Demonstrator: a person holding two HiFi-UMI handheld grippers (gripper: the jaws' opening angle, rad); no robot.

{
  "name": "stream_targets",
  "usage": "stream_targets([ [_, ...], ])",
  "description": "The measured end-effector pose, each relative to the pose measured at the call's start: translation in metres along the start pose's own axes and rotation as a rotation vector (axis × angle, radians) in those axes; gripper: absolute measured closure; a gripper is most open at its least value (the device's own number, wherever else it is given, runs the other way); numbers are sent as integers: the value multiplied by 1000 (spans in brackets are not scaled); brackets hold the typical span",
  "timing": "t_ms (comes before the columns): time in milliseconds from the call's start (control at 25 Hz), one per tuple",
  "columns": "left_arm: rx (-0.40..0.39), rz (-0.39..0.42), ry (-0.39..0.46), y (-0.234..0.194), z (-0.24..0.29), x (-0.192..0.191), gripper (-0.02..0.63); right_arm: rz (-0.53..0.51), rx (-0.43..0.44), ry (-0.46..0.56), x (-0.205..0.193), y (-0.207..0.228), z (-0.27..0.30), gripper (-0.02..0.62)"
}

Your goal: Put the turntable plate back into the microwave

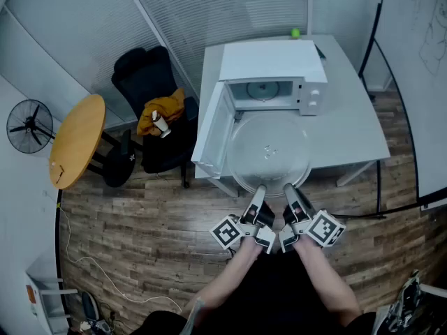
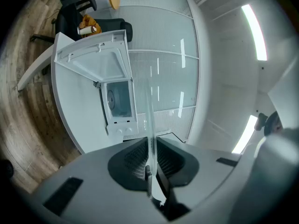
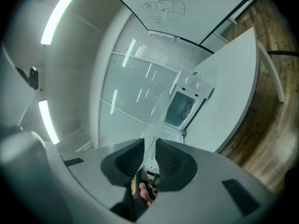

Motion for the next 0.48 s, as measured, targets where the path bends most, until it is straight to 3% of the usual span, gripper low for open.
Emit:
stream_targets([
  [480,2,49,-47,1,-15,5,563,5,-3,41,-16,-9,0,512],
])
Point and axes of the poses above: the fingertips, and each gripper's own axes: z forward along the fingers, y to its right, x out of its top, the point moved 10 cm from there along -z, backward along the fingers, and after that the axes turned 13 degrees about -y, right-handed, at the moved point
